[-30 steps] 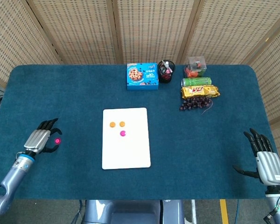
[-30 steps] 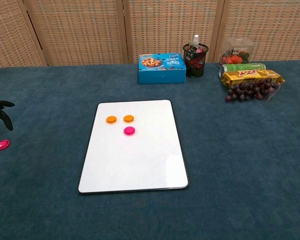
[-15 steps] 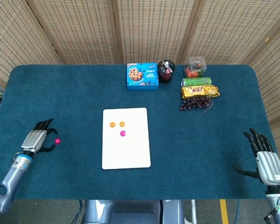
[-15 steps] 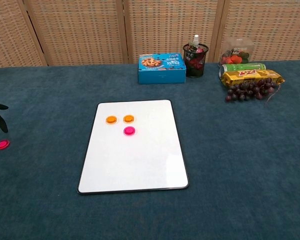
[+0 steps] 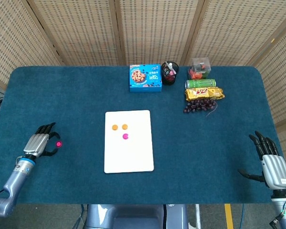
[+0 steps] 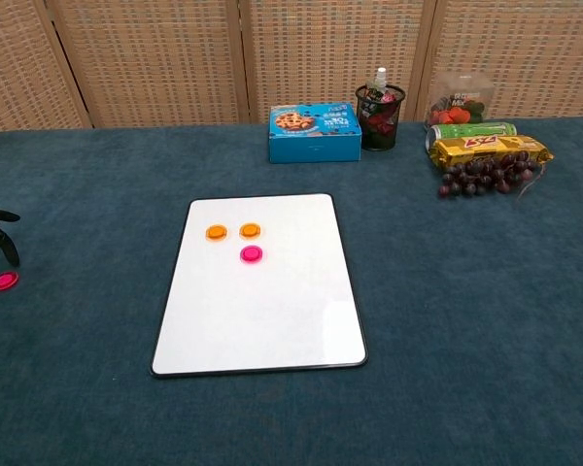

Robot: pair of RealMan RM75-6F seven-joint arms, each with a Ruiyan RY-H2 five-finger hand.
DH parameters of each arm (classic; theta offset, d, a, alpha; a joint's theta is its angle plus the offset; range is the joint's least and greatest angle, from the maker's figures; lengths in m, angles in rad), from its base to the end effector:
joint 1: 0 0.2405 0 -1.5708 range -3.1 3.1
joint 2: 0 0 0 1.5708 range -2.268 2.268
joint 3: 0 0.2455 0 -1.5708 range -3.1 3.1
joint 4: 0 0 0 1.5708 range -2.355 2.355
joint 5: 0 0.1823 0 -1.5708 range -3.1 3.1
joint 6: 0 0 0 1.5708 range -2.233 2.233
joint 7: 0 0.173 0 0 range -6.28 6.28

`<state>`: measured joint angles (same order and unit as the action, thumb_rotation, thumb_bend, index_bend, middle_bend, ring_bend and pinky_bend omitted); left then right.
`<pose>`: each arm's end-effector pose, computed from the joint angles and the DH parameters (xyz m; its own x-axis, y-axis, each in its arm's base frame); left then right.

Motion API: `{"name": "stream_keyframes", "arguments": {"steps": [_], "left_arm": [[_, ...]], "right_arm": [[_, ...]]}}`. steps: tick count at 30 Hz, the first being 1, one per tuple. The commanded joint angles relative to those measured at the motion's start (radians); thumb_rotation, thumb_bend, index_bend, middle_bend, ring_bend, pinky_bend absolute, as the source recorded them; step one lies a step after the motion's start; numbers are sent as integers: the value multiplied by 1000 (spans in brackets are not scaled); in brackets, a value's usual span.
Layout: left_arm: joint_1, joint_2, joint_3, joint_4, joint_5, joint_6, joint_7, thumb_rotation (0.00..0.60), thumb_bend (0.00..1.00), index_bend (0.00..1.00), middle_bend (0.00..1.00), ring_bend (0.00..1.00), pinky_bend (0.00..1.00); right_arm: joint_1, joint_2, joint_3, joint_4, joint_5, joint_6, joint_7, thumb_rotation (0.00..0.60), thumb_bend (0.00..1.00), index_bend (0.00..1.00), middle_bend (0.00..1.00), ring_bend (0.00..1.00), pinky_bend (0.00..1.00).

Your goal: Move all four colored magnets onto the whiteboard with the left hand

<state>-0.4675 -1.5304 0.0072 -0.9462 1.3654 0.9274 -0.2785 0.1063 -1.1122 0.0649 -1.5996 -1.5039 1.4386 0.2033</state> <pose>-0.3361 0.3197 0.0417 0.3838 0.3828 0.8403 0.9186 -0.0661 -0.3895 -0.2896 -0.2160 0.1778 0.2203 -0.0293 0.9750 -0.9752 -0.0266 0.2196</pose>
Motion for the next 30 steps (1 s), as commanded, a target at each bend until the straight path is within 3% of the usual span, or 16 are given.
{"name": "stream_keyframes", "arguments": {"steps": [1,7,18,25,30], "left_arm": [[1,-2,-2,0,2,-2,1,600,331,375,0,0,0],[3,-11,-10,9,-2,-9,15,600,332,511,0,0,0],[-1,-3,-28,-14,2,-8,18,600,341,521,0,0,0],[-60,48,-79,-167,25,18,78,600,339,523,0,0,0],[-143,34,-133,-276,-8,-43,184,600,338,522,0,0,0]], "right_arm": [[0,0,0,0,0,0,1,600,156,0,0,0,0],[0,0,0,0,0,0,3,600,156,0,0,0,0],[0,0,0,0,0,-1,3,600,156,0,0,0,0],[1,1,-1,-1,-1,-2,2,600,156,0,0,0,0],[1,1,0,-2,1,-2,3,600,156,0,0,0,0]]}}
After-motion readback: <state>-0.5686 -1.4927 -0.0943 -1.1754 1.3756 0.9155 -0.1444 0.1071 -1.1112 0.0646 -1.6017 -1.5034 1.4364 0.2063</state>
